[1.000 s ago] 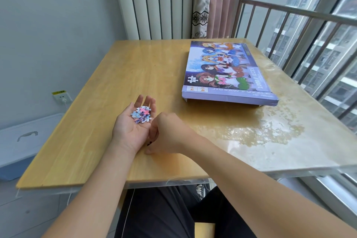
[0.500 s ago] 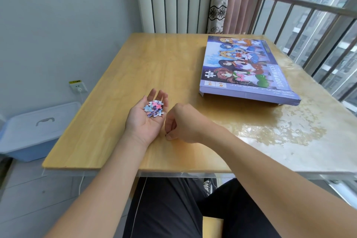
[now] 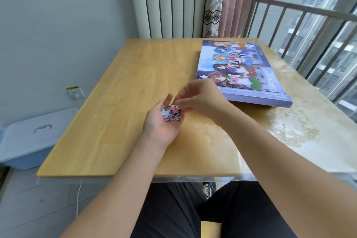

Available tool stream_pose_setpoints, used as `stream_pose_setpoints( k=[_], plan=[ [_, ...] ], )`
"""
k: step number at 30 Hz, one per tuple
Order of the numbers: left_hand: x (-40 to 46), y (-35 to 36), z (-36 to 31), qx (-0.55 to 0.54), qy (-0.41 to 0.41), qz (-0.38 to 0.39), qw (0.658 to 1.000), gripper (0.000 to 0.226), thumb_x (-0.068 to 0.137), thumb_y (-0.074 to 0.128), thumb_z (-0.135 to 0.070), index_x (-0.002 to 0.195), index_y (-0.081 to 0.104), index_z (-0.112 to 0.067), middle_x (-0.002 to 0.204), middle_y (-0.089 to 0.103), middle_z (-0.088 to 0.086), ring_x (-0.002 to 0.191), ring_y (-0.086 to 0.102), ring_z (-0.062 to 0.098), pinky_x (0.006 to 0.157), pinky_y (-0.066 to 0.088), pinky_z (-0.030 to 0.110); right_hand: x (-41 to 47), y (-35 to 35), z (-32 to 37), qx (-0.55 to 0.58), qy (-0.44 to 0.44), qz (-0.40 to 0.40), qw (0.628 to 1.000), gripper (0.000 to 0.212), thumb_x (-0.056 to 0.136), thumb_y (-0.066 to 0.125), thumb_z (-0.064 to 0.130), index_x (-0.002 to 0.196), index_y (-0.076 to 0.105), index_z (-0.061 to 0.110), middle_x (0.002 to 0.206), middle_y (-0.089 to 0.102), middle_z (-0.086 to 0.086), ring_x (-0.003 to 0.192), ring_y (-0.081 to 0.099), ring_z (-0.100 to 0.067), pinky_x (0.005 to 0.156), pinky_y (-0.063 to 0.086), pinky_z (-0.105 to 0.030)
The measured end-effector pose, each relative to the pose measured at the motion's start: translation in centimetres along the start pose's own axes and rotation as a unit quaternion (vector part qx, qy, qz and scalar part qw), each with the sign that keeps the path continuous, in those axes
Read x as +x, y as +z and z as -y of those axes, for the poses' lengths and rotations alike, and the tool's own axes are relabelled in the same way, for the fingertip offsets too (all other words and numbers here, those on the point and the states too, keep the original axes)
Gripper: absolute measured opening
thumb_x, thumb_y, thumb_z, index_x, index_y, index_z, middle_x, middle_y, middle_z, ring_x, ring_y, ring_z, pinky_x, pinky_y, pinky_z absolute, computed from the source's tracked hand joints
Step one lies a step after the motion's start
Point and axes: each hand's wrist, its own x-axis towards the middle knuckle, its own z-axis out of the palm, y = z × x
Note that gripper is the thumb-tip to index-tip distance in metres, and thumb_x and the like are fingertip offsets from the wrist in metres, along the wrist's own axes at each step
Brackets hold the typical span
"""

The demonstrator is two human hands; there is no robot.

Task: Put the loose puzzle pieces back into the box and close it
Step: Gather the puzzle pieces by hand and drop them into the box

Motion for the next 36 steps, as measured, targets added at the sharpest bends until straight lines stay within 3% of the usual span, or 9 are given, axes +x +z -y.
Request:
stream_pose_setpoints(
  k=[2, 5, 7, 11, 16, 22, 29, 32, 36],
  plan=[
    [0.1, 1.0, 0.7, -0.015, -0.009, -0.005, 1.0, 0.036, 0.108, 0.039, -0.026, 0.097, 0.066, -0.005, 0.098, 0.067, 0.017, 0.08, 0.07, 0.027, 0.092, 0.055, 0.035, -0.9, -2.1, -0.7, -0.174, -0.088, -0.073, 0.978, 0.02, 0.076, 0.082, 0.012, 0.093, 0.072, 0.009, 0.091, 0.073, -0.002, 0.087, 0.069, -0.023, 0.077, 0.057, -0.032],
    [0.3, 2.3, 1.9, -0.01, -0.027, -0.014, 0.999, 0.034, 0.108, 0.041, -0.021, 0.094, 0.065, -0.001, 0.092, 0.066, 0.018, 0.08, 0.068, 0.028, 0.086, 0.058, 0.037, -2.7, -6.8, -3.6, -0.51, -0.129, -0.135, 0.84, 0.066, 0.072, 0.08, 0.018, 0.132, 0.054, 0.023, 0.141, 0.046, 0.0, 0.129, 0.042, -0.024, 0.093, 0.042, -0.035],
    [0.3, 2.8, 2.7, 0.009, -0.043, -0.023, 0.999, 0.033, 0.107, 0.042, -0.017, 0.09, 0.064, 0.0, 0.087, 0.066, 0.017, 0.082, 0.066, 0.029, 0.084, 0.058, 0.037, -2.6, -9.4, -5.7, -0.602, -0.106, -0.154, 0.777, 0.072, 0.075, 0.073, 0.013, 0.141, 0.045, 0.023, 0.152, 0.036, -0.004, 0.139, 0.033, -0.031, 0.099, 0.04, -0.045],
    [-0.1, 4.7, 5.7, 0.06, -0.099, -0.025, 0.993, 0.032, 0.107, 0.041, -0.014, 0.092, 0.064, 0.003, 0.093, 0.065, 0.019, 0.082, 0.067, 0.031, 0.07, 0.061, 0.036, -1.3, -13.5, -5.9, -0.578, -0.12, -0.219, 0.777, 0.025, 0.088, 0.054, 0.003, 0.106, 0.066, 0.015, 0.109, 0.068, -0.008, 0.099, 0.064, -0.035, 0.07, 0.044, -0.037],
    [-1.3, 9.8, 7.0, 0.076, -0.13, 0.029, 0.988, 0.025, 0.106, 0.046, -0.012, 0.111, 0.064, 0.004, 0.118, 0.066, 0.025, 0.09, 0.071, 0.035, 0.069, 0.063, 0.036, 0.7, -15.0, -0.7, -0.506, -0.167, -0.257, 0.806, 0.016, 0.091, 0.056, 0.012, 0.092, 0.07, 0.021, 0.091, 0.072, -0.005, 0.083, 0.064, -0.034, 0.066, 0.05, -0.037],
    [-1.4, 16.7, 4.7, 0.065, -0.057, 0.05, 0.995, 0.02, 0.104, 0.042, -0.004, 0.117, 0.057, 0.003, 0.115, 0.063, 0.022, 0.104, 0.067, 0.035, 0.079, 0.062, 0.041, -0.1, -15.8, 4.3, -0.48, -0.214, -0.256, 0.811, 0.026, 0.087, 0.055, 0.006, 0.069, 0.055, 0.024, 0.061, 0.053, 0.004, 0.062, 0.052, -0.027, 0.058, 0.039, -0.034],
    [0.1, 20.2, 3.0, 0.122, 0.011, -0.014, 0.992, 0.042, 0.093, 0.035, -0.01, 0.128, 0.058, -0.011, 0.121, 0.064, 0.012, 0.112, 0.06, 0.038, 0.103, 0.048, 0.05, -0.5, -15.9, 7.2, -0.481, -0.209, -0.238, 0.818, 0.021, 0.087, 0.052, 0.005, 0.075, 0.063, 0.019, 0.066, 0.06, -0.002, 0.065, 0.056, -0.03, 0.062, 0.05, -0.038],
    [0.9, 21.0, 2.5, 0.103, 0.025, 0.003, 0.994, 0.045, 0.089, 0.034, -0.022, 0.118, 0.068, -0.018, 0.117, 0.071, 0.01, 0.107, 0.066, 0.036, 0.103, 0.047, 0.05, -0.8, -16.3, 8.5, -0.474, -0.219, -0.233, 0.82, 0.021, 0.092, 0.053, 0.009, 0.082, 0.068, 0.02, 0.071, 0.063, -0.003, 0.068, 0.057, -0.03, 0.063, 0.051, -0.038],
    [0.6, 21.1, 2.0, 0.096, 0.025, 0.066, 0.993, 0.054, 0.085, 0.03, -0.02, 0.124, 0.067, -0.015, 0.121, 0.071, 0.014, 0.113, 0.065, 0.038, 0.105, 0.044, 0.057, -0.4, -17.4, 9.3, -0.457, -0.232, -0.235, 0.826, 0.025, 0.091, 0.053, 0.005, 0.072, 0.061, 0.02, 0.066, 0.058, -0.001, 0.067, 0.053, -0.029, 0.061, 0.048, -0.039]
  ],
)
